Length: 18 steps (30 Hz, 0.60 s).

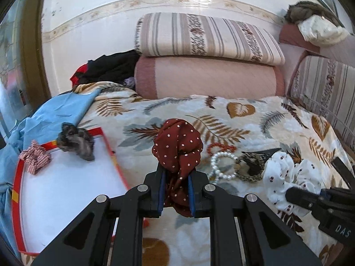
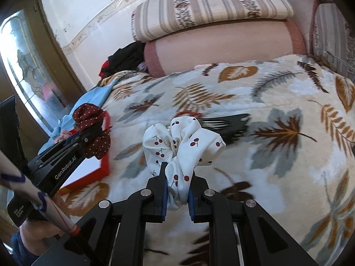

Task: Organize jewelry
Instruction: 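Carry both held scrunchies over the red-framed tray with both tools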

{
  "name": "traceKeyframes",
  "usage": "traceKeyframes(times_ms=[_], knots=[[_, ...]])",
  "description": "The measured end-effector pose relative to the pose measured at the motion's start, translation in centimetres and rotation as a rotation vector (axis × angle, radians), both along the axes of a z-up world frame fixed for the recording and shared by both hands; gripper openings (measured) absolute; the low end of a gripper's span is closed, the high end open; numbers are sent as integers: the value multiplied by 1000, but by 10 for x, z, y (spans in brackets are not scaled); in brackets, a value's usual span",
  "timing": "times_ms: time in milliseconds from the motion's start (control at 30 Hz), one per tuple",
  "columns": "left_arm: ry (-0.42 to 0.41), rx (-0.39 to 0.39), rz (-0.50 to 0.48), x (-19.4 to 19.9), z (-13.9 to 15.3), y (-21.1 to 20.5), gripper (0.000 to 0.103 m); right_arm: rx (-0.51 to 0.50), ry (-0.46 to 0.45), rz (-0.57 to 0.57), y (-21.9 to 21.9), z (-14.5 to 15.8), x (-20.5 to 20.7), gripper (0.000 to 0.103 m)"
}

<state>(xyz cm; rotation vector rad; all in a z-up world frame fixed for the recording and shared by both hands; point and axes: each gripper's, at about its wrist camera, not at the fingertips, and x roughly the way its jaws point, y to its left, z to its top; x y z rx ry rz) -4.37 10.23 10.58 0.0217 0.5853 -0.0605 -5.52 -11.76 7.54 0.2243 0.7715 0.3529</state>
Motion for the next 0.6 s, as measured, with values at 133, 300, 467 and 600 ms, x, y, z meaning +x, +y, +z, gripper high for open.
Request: traceKeyframes(times_ms=[133,300,467,600], knots=[[-10,-25,41,-3,6,24,16,-20,-23,52,32,12,1,16],[-12,-65,105,-3,13,59,16,-28,-34,119,74,25,8,16],[7,-102,192,-1,17,102,16,-25,-32,184,117,34,17,16],[43,-122,273,2,15,141,17,-17,-21,236,151,39,29,16]])
